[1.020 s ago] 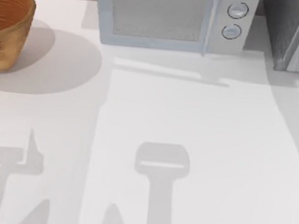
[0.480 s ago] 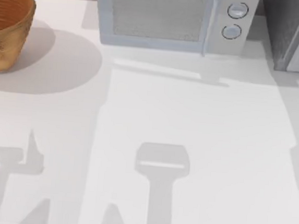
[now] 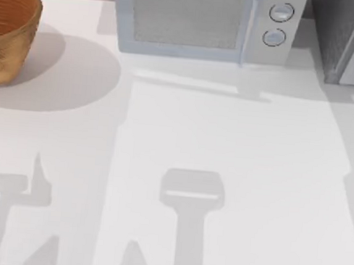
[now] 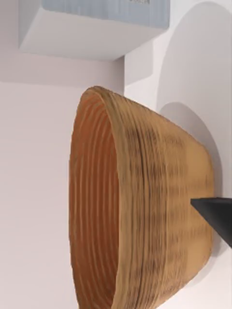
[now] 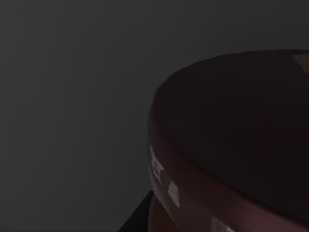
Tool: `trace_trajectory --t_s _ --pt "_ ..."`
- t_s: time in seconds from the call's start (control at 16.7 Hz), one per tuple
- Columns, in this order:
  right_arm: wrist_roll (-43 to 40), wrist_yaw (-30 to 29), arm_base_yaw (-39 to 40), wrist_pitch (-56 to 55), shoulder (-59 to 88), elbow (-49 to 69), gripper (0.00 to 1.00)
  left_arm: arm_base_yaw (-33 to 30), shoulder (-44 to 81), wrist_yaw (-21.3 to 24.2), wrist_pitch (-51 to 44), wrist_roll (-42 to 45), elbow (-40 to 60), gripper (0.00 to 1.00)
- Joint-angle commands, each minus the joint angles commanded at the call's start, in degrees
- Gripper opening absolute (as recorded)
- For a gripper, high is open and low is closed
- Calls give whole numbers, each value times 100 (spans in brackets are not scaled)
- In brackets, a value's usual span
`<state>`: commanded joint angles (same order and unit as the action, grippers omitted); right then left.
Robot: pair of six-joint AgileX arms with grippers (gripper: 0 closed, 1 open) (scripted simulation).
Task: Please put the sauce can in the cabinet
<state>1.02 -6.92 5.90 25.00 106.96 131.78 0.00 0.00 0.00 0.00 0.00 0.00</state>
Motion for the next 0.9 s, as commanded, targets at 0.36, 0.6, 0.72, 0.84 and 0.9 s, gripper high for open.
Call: trace_trajectory --t_s 0.36,0.6,0.72,0.84,0.9 --pt "0 0 0 0 0 0 75 0 0 0 0 0 0 100" --pt "0 0 0 0 0 0 100 0 0 0 0 0 0 100" --pt "0 0 0 0 0 0 100 0 0 0 0 0 0 100" --pt "0 0 0 0 0 0 100 0 0 0 0 0 0 100" --pt "0 0 0 0 0 0 100 0 0 0 0 0 0 100"
